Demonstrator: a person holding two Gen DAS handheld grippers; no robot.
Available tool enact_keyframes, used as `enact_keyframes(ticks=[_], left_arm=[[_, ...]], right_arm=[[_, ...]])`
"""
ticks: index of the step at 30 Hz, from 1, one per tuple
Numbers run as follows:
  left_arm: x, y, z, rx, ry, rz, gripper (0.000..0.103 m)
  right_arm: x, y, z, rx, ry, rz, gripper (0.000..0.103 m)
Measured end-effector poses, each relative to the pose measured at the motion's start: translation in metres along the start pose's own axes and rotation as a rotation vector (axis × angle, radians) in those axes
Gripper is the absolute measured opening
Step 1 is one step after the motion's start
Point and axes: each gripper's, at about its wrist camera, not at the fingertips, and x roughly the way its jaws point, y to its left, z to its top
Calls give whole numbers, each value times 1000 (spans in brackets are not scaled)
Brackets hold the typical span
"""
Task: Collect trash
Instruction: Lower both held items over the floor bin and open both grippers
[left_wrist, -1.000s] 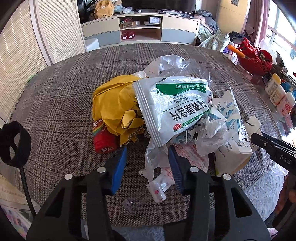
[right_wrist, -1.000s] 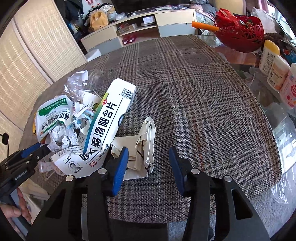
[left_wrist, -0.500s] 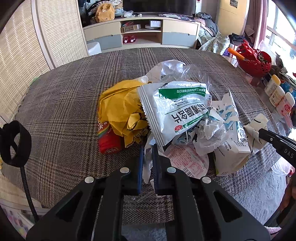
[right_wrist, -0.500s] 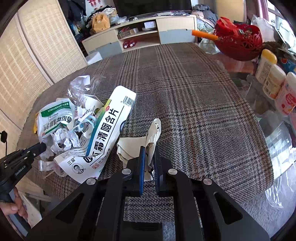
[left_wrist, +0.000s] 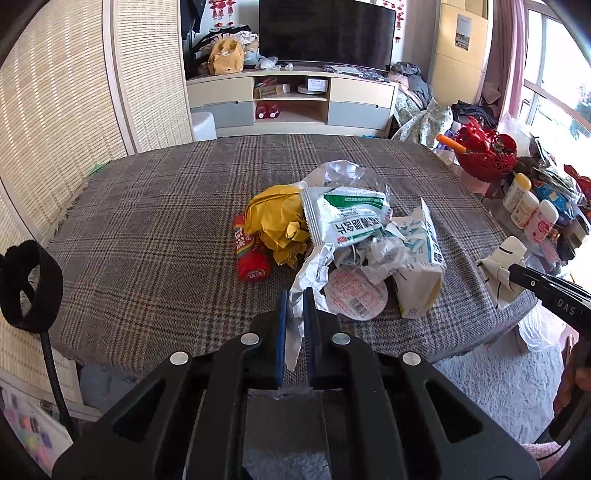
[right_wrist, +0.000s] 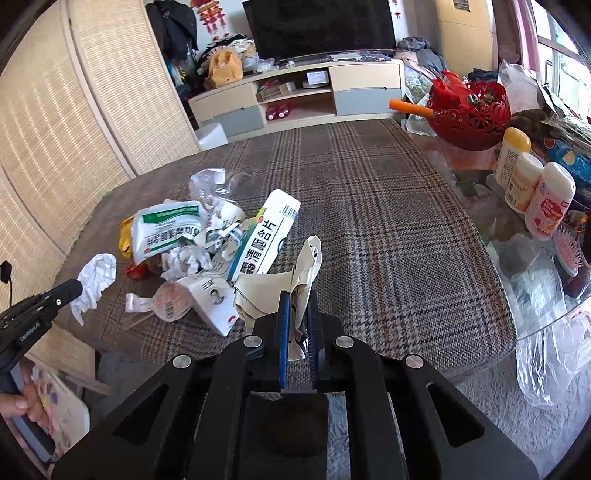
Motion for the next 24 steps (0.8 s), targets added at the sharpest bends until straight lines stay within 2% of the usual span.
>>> enact_keyframes(ticks=[4,11,14,24], left_arm=[[-17,-15,-22,26,-10,-11,7],[-23,-39,-80,43,45,-58,7],[-14,-44,-100,31,88,-71,7],[35,-60,-177,0,262,-135,7]], right_arm=[[-16,8,-23,-25,2,7,10],[-18,15,-68,-37,50,28,10],[-9,11,-93,1,96,59,11],[38,15,-142,72,238,68,11]])
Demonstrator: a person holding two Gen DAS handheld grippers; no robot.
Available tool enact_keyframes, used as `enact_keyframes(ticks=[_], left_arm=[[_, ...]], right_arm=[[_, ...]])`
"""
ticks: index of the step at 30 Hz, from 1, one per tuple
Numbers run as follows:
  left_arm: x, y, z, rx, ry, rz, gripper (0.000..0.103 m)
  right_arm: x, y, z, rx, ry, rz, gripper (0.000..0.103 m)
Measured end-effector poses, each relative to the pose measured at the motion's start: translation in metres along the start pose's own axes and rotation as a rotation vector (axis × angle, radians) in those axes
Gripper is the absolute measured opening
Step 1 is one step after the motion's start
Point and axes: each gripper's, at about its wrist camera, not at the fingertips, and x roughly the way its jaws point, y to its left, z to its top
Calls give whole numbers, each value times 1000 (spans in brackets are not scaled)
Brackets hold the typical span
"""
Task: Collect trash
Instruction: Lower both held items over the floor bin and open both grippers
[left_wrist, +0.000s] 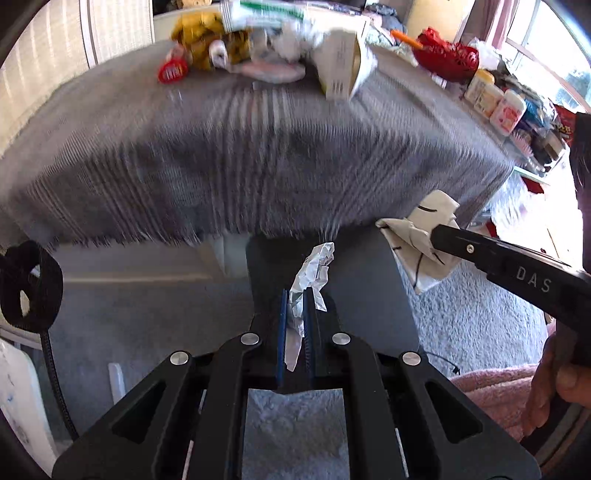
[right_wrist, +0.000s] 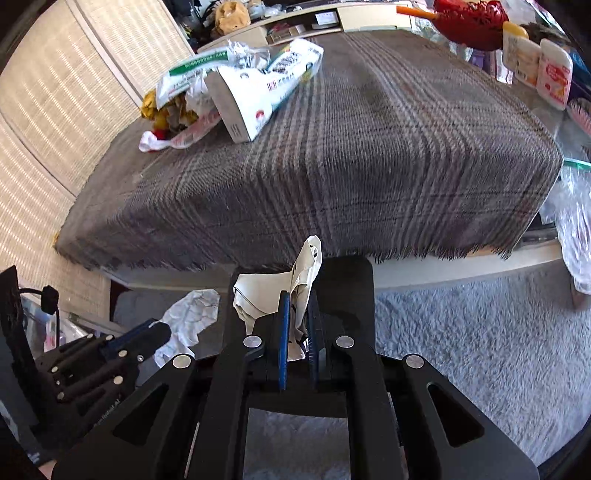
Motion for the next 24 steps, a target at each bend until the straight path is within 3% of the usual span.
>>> enact_keyframes(ticks=[4,10,13,15,16,17,19,21,24], left_arm=[[26,0,-11,2,62,1,7],[38,-5,-17,17,87,-23,7],[41,-7,-18,10,94,-26,10],[42,-9,-16,12,87,-10,22],[40,-9,-16,11,84,-6,33],[39,-9,-16,10,81,-2,38],[36,-8,-16,3,77,-1,39],[36,-7,-17,-4,74,3,45],[32,-5,-17,-12,63,17,62]], right_arm=[[25,-3,-5,18,62,-23,11],[38,-4,-6,32,96,-29,14],[37,-3,-4,36,90,-33,14],[37,-5,-4,42,85,-32,16],[36,-7,-3,44,82,-31,21],[35,-7,-3,46,79,-30,32],[33,-8,-3,46,70,-30,46],[30,-8,-2,43,59,-35,48],[25,-9,-1,47,37,-53,70]])
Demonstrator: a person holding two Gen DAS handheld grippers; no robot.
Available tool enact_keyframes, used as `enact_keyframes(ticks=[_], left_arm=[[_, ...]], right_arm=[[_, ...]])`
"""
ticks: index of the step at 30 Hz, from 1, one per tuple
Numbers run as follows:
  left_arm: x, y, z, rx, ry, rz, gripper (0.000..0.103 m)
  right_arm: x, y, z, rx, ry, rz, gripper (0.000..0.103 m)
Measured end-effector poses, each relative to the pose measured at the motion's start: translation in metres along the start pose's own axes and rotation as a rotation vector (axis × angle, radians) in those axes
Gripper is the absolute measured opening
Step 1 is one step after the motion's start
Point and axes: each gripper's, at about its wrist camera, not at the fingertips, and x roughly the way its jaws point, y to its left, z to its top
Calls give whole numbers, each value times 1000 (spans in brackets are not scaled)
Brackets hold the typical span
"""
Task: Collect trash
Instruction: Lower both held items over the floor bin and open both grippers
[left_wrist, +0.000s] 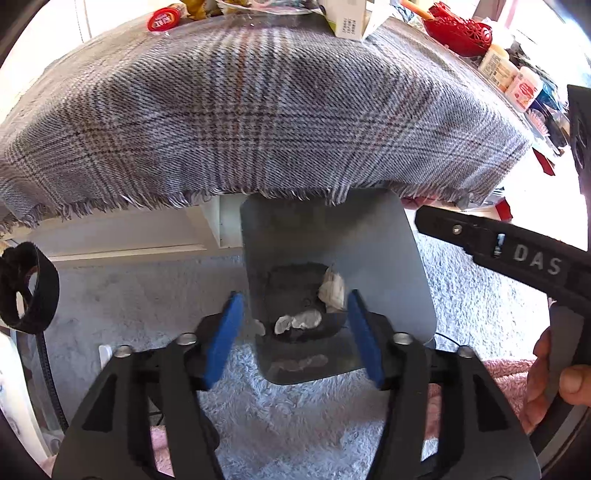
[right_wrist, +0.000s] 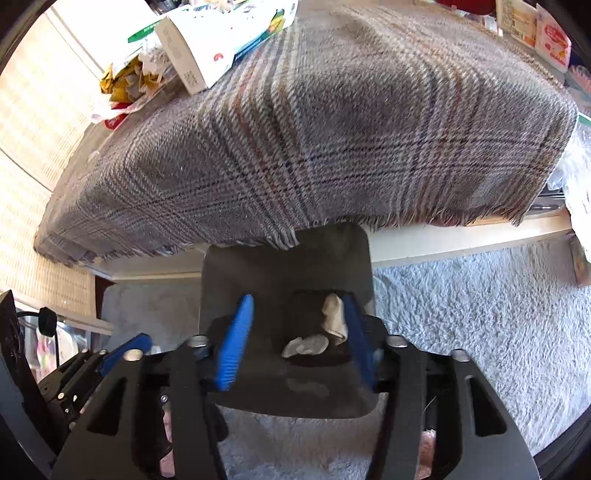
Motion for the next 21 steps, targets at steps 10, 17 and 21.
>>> enact_keyframes(ticks=[10,17,21], left_arm=[[-16,10,-1,-22,-36,13,87],[-52,27,21,-24,-89,30,86],[-72,35,45,-12,-128,67,86]], right_arm=[[-15,-3,10,11,-34,9,96],[-53,4,30,5,-111,37,96],[-73,8,52,9,-157,42,96]])
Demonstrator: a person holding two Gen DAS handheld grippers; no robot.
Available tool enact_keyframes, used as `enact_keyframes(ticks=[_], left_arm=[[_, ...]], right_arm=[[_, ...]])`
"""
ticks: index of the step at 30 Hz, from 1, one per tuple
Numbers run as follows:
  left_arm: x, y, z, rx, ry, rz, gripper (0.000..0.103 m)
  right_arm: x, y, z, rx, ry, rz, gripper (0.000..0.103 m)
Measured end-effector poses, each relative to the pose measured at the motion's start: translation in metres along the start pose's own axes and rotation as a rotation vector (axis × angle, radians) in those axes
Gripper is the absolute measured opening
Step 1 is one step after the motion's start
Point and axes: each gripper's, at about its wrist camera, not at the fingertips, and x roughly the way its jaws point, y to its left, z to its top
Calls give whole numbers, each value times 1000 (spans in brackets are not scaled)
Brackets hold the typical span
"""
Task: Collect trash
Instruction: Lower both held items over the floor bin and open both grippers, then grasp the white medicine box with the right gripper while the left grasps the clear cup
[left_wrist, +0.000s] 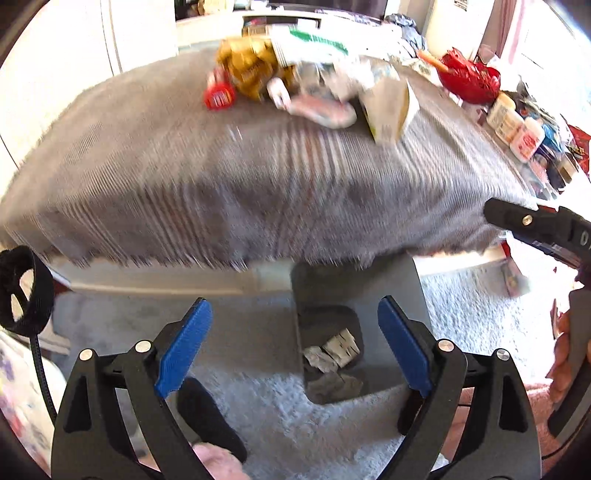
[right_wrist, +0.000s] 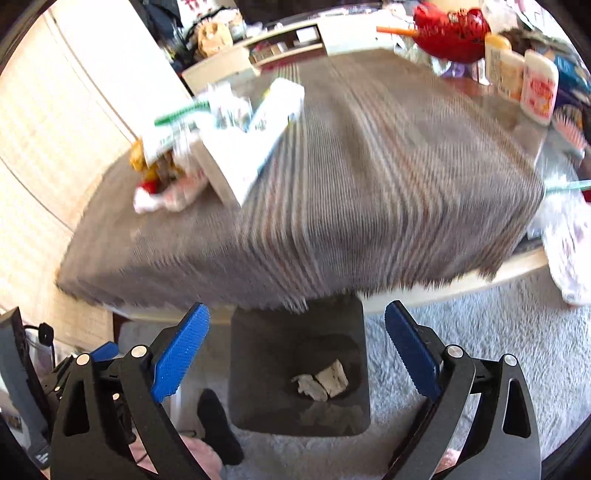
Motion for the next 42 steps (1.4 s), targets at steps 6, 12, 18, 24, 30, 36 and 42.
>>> enact_keyframes(ticks=[6,12,18,24,30,36,42], left_arm=[[-18,6,44,50,-63,58,85],[-14,14,80,60,-92,67,84],[13,20,100,60,-48,59,76],[32,21,113,65,-28,42,73],[47,20,124,80,-20,18,73],[63,20,131,99,3,-6,73],[78,24,133,89,28,-23,73]], right_arm=[[-5,12,42,-20,-43,-11,96],[14,29,68,-54,-37,-13,96],[40,44,78,-45,-12,36,96],[62,53,90,-56,-1,10,96],[84,49,93,-48,33,12,96],[90,38,93,-33,33,12,95],[84,26,95,2,9,-24,95]])
